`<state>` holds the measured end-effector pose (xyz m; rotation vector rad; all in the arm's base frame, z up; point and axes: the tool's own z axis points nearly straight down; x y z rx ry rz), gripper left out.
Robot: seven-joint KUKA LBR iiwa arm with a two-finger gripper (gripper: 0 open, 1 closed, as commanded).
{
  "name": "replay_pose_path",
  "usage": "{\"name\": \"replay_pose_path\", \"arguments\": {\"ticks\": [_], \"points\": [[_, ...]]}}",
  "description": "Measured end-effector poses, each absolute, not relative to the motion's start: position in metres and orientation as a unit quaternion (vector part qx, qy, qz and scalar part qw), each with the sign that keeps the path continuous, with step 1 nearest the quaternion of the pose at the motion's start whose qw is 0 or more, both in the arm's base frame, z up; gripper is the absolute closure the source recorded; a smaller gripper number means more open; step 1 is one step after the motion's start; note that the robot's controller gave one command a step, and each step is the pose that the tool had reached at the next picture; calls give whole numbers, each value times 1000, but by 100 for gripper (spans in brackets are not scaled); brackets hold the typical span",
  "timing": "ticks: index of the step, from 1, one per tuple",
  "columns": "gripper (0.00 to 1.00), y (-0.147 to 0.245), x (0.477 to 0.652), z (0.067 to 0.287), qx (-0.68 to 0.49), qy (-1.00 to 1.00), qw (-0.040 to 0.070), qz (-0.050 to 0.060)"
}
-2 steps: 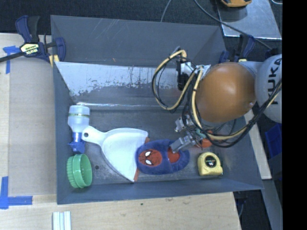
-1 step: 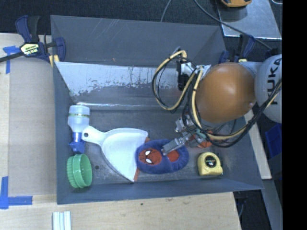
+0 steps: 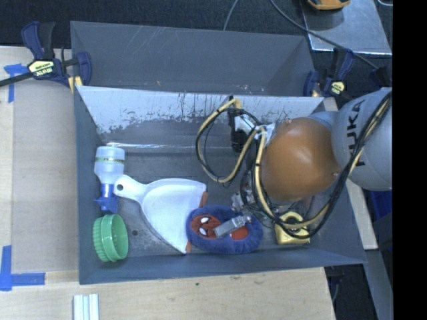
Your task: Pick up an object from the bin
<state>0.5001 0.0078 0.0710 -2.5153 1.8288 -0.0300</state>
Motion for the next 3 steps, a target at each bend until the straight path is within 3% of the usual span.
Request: {"name": "replay_pose_path", "arguments": {"ticks": [1, 2, 3], "points": [[100, 5, 501, 72, -808, 589, 15, -11], [0, 7, 499, 71, -808, 589, 15, -9], [0, 76, 488, 82, -847, 531, 16, -10]]}}
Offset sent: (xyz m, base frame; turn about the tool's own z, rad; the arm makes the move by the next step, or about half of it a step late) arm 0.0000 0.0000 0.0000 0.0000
